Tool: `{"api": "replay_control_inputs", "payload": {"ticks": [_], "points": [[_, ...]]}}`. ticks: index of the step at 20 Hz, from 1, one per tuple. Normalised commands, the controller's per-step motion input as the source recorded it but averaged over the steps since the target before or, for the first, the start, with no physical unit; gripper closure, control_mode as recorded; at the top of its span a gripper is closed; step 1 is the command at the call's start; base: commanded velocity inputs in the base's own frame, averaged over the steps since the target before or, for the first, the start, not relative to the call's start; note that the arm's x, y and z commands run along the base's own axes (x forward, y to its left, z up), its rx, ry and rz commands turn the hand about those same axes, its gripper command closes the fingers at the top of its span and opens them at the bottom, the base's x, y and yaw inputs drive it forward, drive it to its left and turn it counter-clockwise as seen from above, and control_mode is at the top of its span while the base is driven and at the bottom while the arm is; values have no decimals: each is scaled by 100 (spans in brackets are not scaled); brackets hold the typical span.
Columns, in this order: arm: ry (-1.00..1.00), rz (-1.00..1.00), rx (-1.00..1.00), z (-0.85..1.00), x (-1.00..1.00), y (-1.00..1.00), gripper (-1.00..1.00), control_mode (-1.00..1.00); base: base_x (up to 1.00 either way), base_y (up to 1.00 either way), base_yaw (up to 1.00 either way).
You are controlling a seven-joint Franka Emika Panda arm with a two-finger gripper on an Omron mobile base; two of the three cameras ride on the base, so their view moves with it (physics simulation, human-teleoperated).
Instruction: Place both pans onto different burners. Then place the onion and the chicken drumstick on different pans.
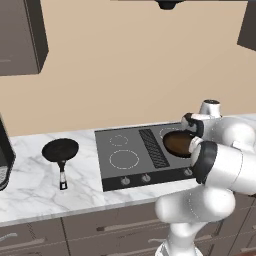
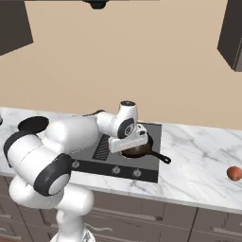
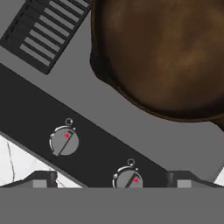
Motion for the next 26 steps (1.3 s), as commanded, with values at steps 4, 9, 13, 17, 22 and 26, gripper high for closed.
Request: {"api": "replay_control_inputs", "payload": {"ticks": [4, 9, 13, 17, 22, 26], "points": [[-5, -25, 0, 15, -32, 64, -100, -100, 0, 0, 0], [-5, -24, 0, 29, -17, 66, -100, -100, 0, 0, 0], [-1, -22, 0, 31, -23, 63, -100, -100, 0, 0, 0], [0, -17, 0, 29, -20, 62, -100, -100, 0, 0, 0], [0, -14, 0, 19, -10, 61, -100, -100, 0, 0, 0], [0, -10, 0, 17, -13, 65, -100, -100, 0, 0, 0]]}}
